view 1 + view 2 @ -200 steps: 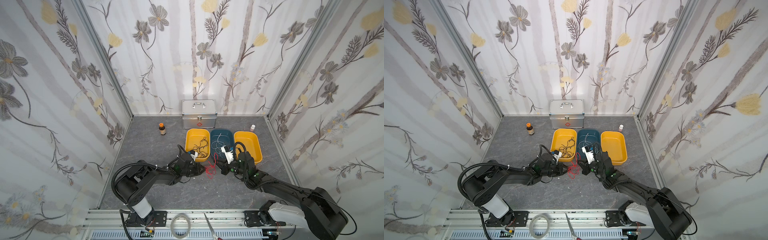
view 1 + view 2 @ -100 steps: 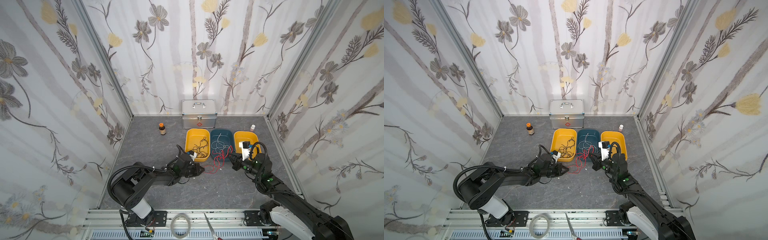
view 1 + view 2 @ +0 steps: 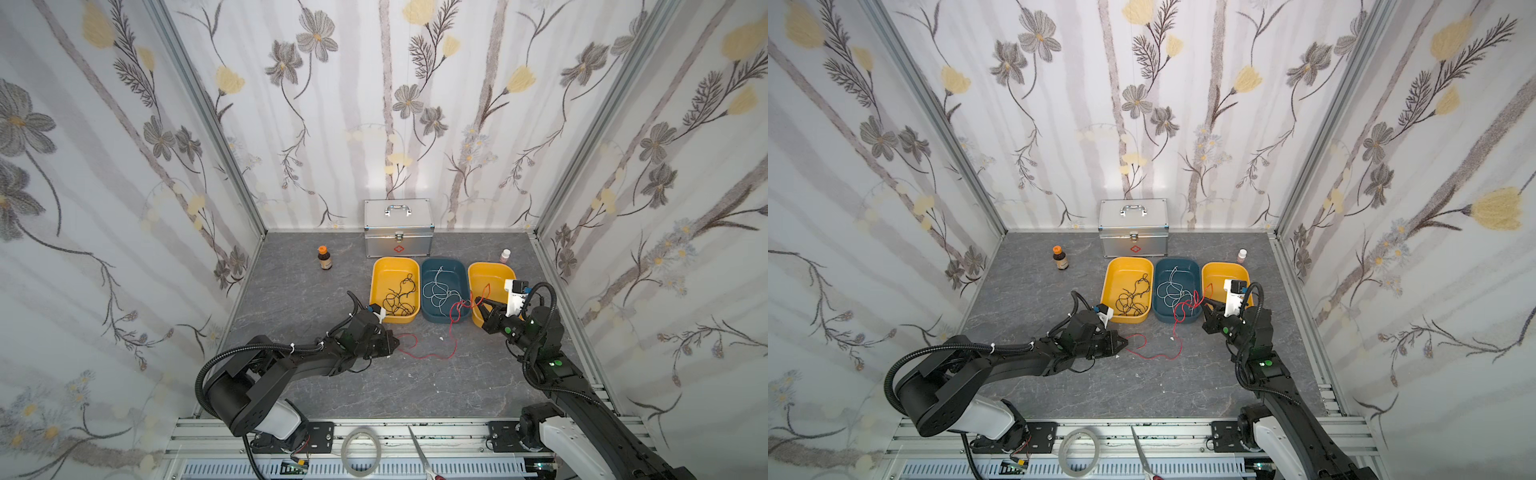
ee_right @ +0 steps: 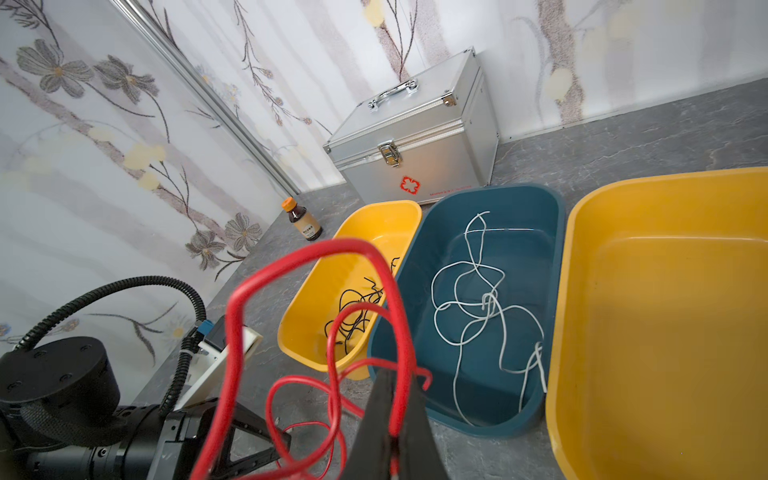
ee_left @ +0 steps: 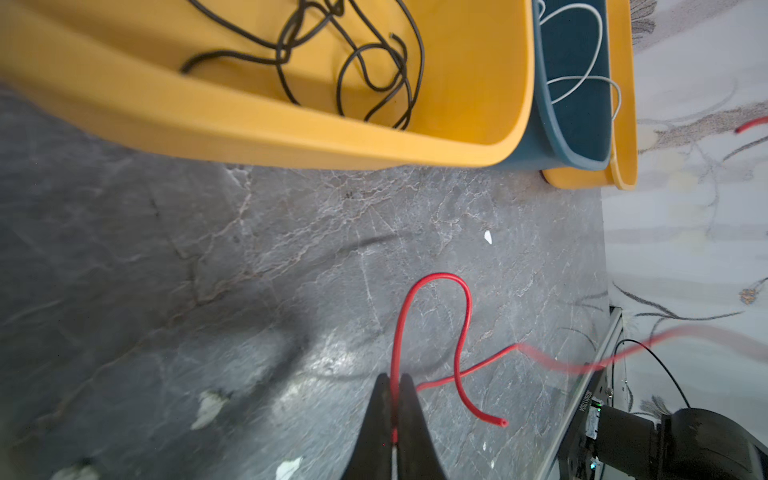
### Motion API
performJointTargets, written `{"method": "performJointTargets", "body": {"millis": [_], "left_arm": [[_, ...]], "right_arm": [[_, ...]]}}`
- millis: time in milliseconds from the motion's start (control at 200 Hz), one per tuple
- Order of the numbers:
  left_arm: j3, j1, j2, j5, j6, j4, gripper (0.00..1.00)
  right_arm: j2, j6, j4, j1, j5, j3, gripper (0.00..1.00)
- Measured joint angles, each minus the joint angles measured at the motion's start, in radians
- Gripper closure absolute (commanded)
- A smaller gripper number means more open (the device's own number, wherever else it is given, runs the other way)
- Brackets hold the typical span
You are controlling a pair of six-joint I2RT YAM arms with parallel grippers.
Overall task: Untangle the cables
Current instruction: 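Lift the red wire toward the far yellow tub with the right gripper while left holds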
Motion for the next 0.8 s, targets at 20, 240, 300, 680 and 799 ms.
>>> {"method": "performJointTargets", "body": {"millis": [20, 240, 300, 680, 799], "left_arm": [[-0.005, 0.002, -0.005, -0.005, 0.000, -0.002, 0.99], [-0.034, 0.015, -0.068, -0.042, 0.012, -0.073, 0.99], [-0.038, 0.019, -0.085, -0.055, 0.023, -0.089, 0.99], [-0.044, 0.022, -0.103, -0.063, 0.034, -0.099, 0.97], [-0.043, 0.022, -0.114, -0.046, 0.054, -0.089, 0.97]], "right_arm": [[-0.002, 0.003, -0.002, -0.007, 0.000, 0.000, 1.00], [-0.011, 0.017, -0.042, -0.099, 0.002, 0.013, 1.00], [-0.005, 0.017, -0.049, -0.116, 0.002, 0.019, 1.00], [0.091, 0.042, -0.157, -0.126, 0.085, 0.125, 1.00], [0.158, 0.041, -0.198, -0.127, 0.139, 0.181, 1.00]]}}
